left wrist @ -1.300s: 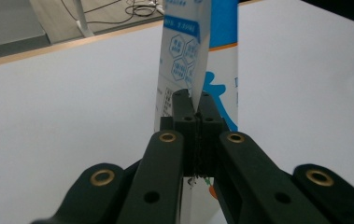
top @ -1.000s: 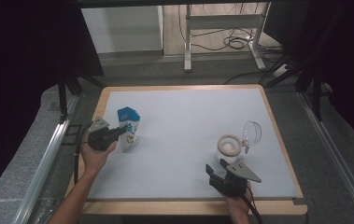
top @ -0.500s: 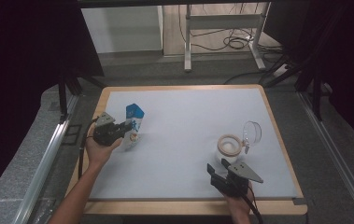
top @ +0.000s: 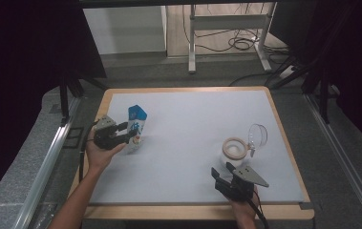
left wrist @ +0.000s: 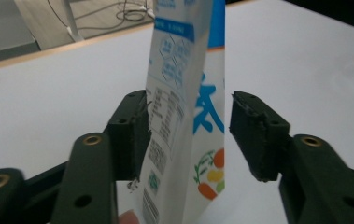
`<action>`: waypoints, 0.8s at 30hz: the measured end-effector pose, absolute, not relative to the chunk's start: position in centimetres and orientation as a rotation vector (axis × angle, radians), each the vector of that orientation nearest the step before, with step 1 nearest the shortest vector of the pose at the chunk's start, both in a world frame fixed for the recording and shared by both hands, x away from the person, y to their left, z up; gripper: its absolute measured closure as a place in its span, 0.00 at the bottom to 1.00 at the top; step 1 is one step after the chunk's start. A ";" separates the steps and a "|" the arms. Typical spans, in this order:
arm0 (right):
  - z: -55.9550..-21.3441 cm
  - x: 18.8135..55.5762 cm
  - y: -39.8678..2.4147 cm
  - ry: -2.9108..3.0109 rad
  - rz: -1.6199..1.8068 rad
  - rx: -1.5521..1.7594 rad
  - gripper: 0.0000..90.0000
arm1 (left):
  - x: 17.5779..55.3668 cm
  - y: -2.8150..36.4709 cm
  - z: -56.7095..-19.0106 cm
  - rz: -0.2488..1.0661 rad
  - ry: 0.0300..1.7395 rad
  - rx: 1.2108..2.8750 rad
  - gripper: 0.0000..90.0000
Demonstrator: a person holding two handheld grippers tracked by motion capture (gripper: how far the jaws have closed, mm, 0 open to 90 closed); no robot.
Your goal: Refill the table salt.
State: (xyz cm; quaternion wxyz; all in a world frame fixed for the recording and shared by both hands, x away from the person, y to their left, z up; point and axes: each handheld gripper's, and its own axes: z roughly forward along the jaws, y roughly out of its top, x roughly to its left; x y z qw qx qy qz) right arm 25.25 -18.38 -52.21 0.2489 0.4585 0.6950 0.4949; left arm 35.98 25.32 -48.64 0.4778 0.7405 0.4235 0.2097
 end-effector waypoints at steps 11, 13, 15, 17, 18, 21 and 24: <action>-52.2 25.3 -18.5 1.885 1.350 1.249 0.43 | 36.7 26.0 -49.3 0.469 1.072 1.812 0.48; -52.2 25.3 -18.5 1.887 1.346 1.247 0.43 | 37.2 26.1 -49.4 0.449 1.091 1.798 0.49; -52.2 25.3 -18.5 1.886 1.347 1.249 0.43 | 37.6 26.4 -49.5 0.450 1.108 1.789 0.55; -52.1 25.3 -18.6 1.884 1.348 1.251 0.43 | 38.0 26.8 -49.6 0.440 1.121 1.779 0.67; -52.1 25.3 -18.6 1.882 1.350 1.252 0.43 | 38.3 26.9 -49.6 0.434 1.135 1.781 0.75; -52.1 25.2 -18.6 1.879 1.350 1.246 0.43 | 38.4 26.7 -49.6 0.475 1.152 1.790 0.91; -52.0 25.1 -18.6 1.872 1.354 1.247 0.43 | 38.2 26.4 -49.6 0.506 1.155 1.801 0.99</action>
